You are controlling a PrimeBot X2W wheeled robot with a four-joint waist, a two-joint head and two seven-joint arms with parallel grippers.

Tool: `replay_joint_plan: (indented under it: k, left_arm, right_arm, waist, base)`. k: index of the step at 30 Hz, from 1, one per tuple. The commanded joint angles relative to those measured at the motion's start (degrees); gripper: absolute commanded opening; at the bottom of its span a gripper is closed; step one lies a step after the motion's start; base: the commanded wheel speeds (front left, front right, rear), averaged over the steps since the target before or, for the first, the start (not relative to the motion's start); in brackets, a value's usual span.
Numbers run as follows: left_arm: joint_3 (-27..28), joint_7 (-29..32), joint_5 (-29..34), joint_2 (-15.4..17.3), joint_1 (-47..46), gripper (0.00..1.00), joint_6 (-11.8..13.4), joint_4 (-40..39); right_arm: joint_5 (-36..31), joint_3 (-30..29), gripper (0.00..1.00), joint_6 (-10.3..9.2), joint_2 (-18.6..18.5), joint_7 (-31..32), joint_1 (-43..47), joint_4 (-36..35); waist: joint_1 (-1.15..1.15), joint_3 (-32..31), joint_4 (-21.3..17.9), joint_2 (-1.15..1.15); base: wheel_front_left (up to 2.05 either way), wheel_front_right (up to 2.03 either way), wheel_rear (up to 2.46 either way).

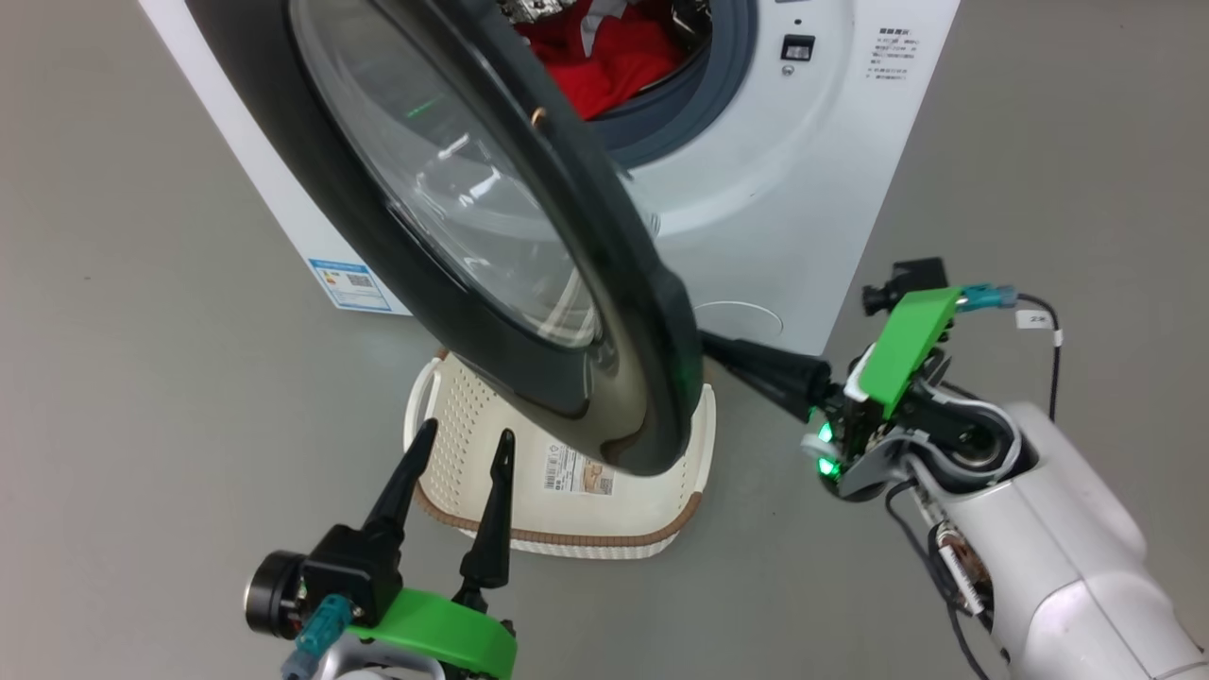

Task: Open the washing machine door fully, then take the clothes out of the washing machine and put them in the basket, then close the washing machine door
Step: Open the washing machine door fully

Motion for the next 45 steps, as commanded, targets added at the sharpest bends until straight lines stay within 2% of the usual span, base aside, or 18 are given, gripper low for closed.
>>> replay_joint_plan:
  k: [1, 16, 25, 32, 39, 40, 43, 44, 45]
  left_arm:
    - [2.0, -0.7, 0.4, 0.6, -0.1, 1.0, -0.5, -1.1]
    - [1.7, -0.7, -0.1, 0.6, 0.6, 1.0, -0.3, -0.5]
    - [1.9, -0.7, 0.0, 0.6, 0.8, 1.0, -0.2, -0.2]
    - [2.1, -0.7, -0.2, 0.6, 1.3, 1.0, -0.1, -0.1]
    - [2.6, -0.7, -0.5, 0.6, 1.5, 1.0, -0.1, -0.1]
    - [2.7, -0.7, -0.4, 0.6, 1.7, 1.0, 0.0, -0.1]
    - [3.1, -0.7, -0.5, 0.6, 2.0, 1.0, -0.1, 0.0]
    - [3.2, -0.7, -0.6, 0.6, 2.1, 1.0, -0.1, 0.0]
    - [3.4, -0.7, -0.7, 0.6, 2.2, 1.0, -0.2, 0.0]
  right_arm:
    - [0.7, 1.7, 0.0, 0.22, 1.3, -0.2, 0.5, -2.0]
    - [6.0, 10.8, 0.0, 0.22, 1.3, -3.8, 3.1, -4.9]
    - [7.5, 13.0, 0.0, 0.22, 1.3, -5.2, 3.8, -5.7]
    - [8.0, 9.8, 0.0, 0.22, 1.3, -9.7, 6.1, -7.4]
    - [8.2, 2.0, 0.0, 0.22, 1.3, -14.9, 12.8, -15.3]
    - [7.8, 1.1, 0.06, 0.22, 1.3, -15.5, 14.1, -16.5]
    - [6.8, -1.4, 0.87, 0.22, 1.3, -18.1, 18.1, -20.1]
    - [6.1, -2.0, 1.0, 0.22, 1.3, -19.1, 19.5, -21.3]
    - [5.9, -2.7, 1.0, 0.22, 1.3, -20.1, 20.9, -22.5]
  waist:
    - [0.0, -0.2, 0.2, 0.0]
    - [0.0, -1.6, 2.1, 0.0]
    - [0.0, -1.9, 1.9, 0.0]
    - [0.0, -2.3, 1.3, 0.0]
    - [0.0, -2.4, 0.3, 0.0]
    - [0.0, -2.5, 0.0, 0.0]
    - [0.0, -2.7, -0.6, 0.0]
    - [0.0, -2.8, -0.8, 0.0]
    - [0.0, -2.8, -1.0, 0.0]
  base:
    - [0.0, 0.0, 0.0]
    - [0.0, 0.0, 0.0]
    - [0.0, 0.0, 0.0]
    - [0.0, 0.0, 0.0]
    - [0.0, 0.0, 0.0]
    - [0.0, 0.0, 0.0]
    - [0.0, 0.0, 0.0]
    - [0.0, 0.0, 0.0]
    - [0.0, 0.0, 0.0]
